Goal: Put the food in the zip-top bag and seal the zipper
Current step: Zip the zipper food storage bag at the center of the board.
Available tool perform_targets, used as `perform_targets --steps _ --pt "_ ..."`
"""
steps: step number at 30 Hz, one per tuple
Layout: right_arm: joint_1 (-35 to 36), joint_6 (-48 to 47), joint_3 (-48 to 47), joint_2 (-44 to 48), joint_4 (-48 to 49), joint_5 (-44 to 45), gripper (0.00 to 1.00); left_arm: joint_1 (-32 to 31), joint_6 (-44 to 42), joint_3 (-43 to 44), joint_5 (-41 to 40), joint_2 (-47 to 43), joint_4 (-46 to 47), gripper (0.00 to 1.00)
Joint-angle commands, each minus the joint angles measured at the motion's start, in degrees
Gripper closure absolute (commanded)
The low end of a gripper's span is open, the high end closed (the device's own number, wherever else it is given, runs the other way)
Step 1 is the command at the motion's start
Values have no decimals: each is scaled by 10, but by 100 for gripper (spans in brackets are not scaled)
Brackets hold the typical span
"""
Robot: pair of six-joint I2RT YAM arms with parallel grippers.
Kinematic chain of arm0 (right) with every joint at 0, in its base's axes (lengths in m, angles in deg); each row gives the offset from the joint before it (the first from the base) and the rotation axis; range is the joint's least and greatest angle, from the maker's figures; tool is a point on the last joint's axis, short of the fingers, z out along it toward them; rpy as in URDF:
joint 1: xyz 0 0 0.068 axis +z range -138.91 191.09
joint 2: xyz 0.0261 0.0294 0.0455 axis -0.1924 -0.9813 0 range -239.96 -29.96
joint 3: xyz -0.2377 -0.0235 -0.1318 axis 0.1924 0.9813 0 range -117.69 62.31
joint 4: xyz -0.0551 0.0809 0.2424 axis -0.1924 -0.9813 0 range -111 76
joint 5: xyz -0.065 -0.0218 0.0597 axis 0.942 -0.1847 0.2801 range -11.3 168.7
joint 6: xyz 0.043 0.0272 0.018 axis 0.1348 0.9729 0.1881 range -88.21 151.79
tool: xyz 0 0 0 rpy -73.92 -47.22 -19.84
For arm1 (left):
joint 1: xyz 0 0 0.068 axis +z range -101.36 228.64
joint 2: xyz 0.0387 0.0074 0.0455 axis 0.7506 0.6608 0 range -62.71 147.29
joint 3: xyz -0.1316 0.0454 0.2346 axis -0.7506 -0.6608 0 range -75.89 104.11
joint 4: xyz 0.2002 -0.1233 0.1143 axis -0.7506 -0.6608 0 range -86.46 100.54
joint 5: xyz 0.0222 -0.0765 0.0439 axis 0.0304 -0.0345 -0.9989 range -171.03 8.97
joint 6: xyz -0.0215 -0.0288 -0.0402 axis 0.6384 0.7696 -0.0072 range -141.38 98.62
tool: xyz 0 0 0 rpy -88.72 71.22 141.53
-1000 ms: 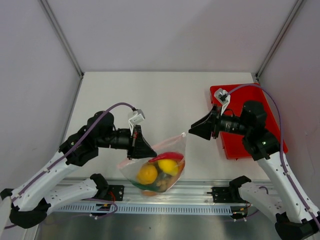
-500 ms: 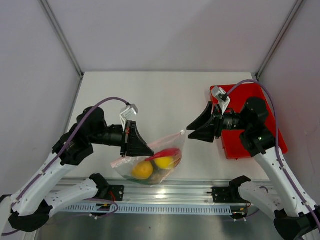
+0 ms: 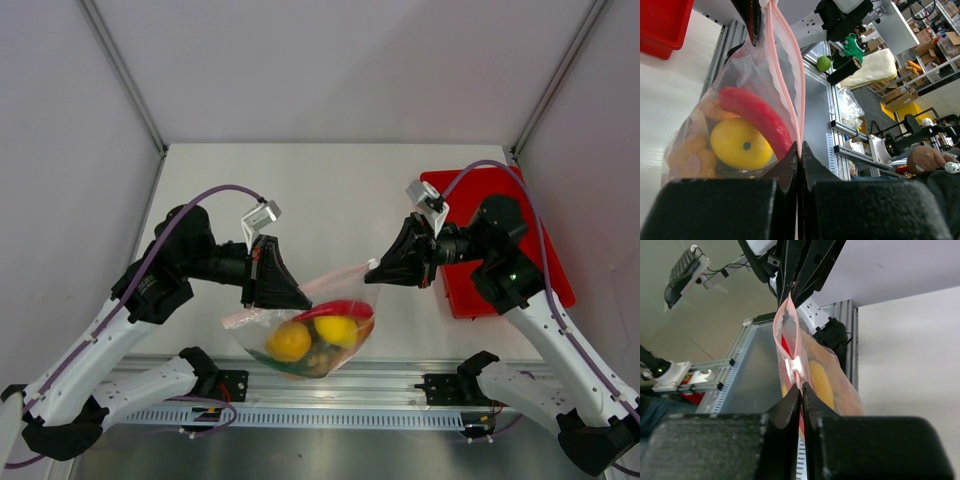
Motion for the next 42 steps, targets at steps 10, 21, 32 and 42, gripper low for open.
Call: perform_targets --steps 10,21,32,42 --pt "14 111 40 15 69 171 100 8 -56 -27 -74 -9 -18 99" --pt "164 107 49 47 -90 360 100 9 -98 -71 -180 -3 -24 69" --pt "207 145 58 72 -131 425 100 8 -129 5 -179 5 53 40" --pt "216 157 48 65 -128 439 100 -30 -128 44 -114 79 119 44"
